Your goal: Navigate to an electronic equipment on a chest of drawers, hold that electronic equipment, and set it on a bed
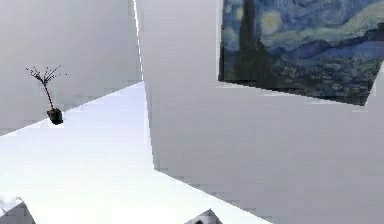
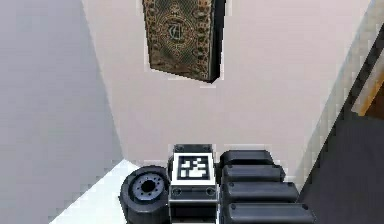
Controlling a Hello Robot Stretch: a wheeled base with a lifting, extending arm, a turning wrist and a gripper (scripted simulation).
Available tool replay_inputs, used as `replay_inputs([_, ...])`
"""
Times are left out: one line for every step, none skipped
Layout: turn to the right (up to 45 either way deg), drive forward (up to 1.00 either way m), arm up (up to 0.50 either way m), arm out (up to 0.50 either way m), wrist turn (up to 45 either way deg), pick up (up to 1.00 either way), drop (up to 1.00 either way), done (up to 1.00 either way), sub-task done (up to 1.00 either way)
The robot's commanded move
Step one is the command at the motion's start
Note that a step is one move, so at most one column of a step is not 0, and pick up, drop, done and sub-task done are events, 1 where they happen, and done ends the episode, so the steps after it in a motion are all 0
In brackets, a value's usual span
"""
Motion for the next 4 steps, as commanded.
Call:
replay_inputs([24.0, 0.0, 0.0, 0.0, 0.0, 0.0, 0.0, 0.0, 0.0])
replay_inputs([0.0, 0.3, 0.0, 0.0, 0.0, 0.0, 0.0, 0.0, 0.0])
replay_inputs([-45.0, 0.0, 0.0, 0.0, 0.0, 0.0, 0.0, 0.0, 0.0])
replay_inputs([-12.0, 0.0, 0.0, 0.0, 0.0, 0.0, 0.0, 0.0, 0.0])
